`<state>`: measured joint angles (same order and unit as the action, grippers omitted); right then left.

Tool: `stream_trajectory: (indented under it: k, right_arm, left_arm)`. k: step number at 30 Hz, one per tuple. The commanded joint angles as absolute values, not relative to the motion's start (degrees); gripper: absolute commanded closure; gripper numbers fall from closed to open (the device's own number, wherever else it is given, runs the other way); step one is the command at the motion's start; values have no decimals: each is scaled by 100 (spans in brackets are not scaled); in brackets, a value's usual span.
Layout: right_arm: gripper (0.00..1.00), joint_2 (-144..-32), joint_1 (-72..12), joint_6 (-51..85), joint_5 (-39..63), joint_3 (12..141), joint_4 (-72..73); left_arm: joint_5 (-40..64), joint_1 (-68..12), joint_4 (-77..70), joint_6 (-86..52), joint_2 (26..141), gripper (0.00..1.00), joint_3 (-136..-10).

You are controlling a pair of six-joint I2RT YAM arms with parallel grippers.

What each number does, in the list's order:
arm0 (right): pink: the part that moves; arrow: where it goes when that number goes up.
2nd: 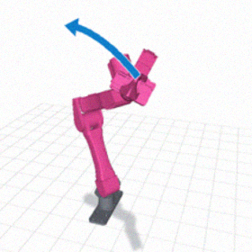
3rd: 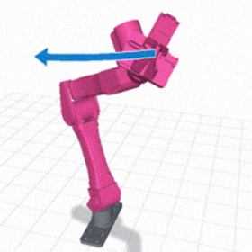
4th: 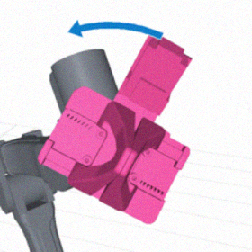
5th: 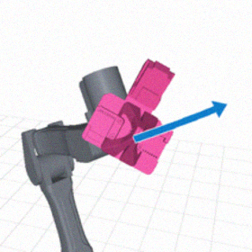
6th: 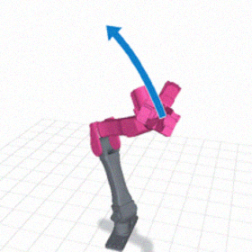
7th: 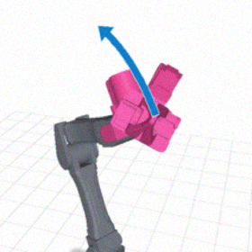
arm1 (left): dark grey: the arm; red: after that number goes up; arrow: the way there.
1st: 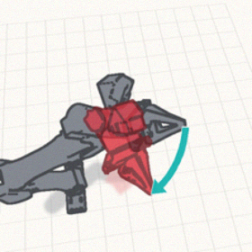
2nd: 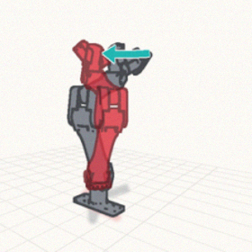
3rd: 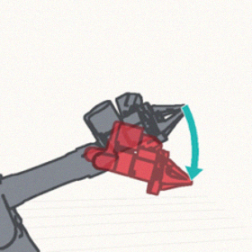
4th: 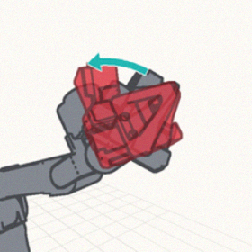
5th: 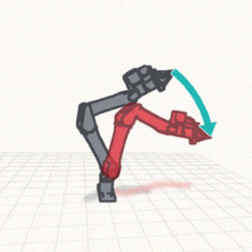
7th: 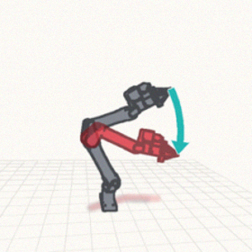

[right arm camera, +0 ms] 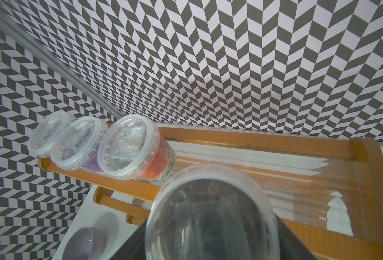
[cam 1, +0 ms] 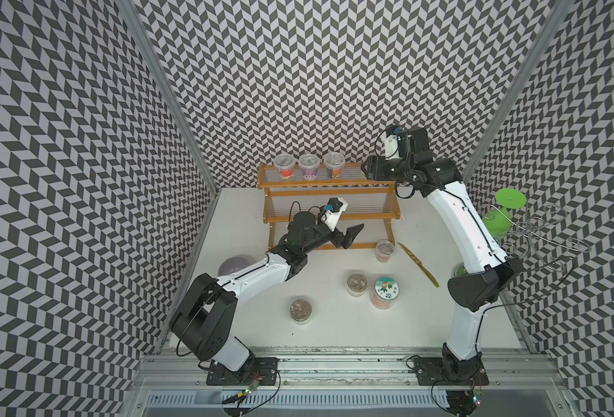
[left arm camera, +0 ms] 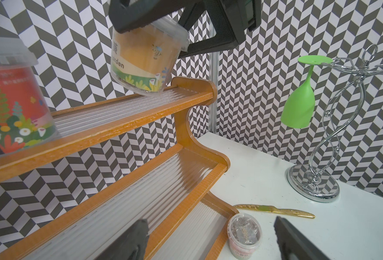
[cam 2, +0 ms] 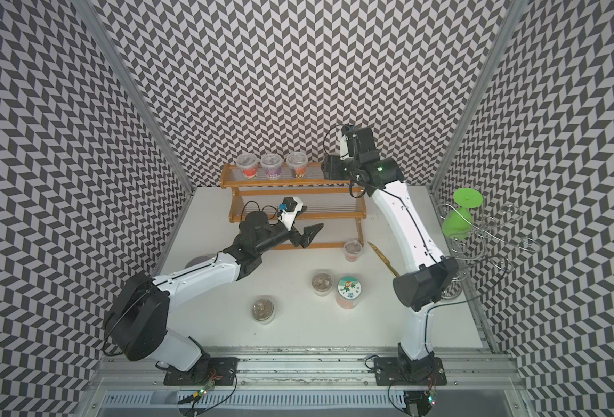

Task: Place the seed container on the shelf
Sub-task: Place the seed jar on the shelf.

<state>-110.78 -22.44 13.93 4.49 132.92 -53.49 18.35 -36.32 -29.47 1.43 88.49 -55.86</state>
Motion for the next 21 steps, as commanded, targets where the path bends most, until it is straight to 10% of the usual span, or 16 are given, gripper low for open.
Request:
stream_trajectory:
  k: [1,21]
  right_arm:
    - [30,-11195,-2314,1345,390,13446,-4988]
    - [30,-11533,-2478,1256,235,13551,-4816]
  left_arm:
    - [1903,-3579,-2951,123,8687,9,-5705]
    - [1609,-3394,-2990,1,8306,9,-5358]
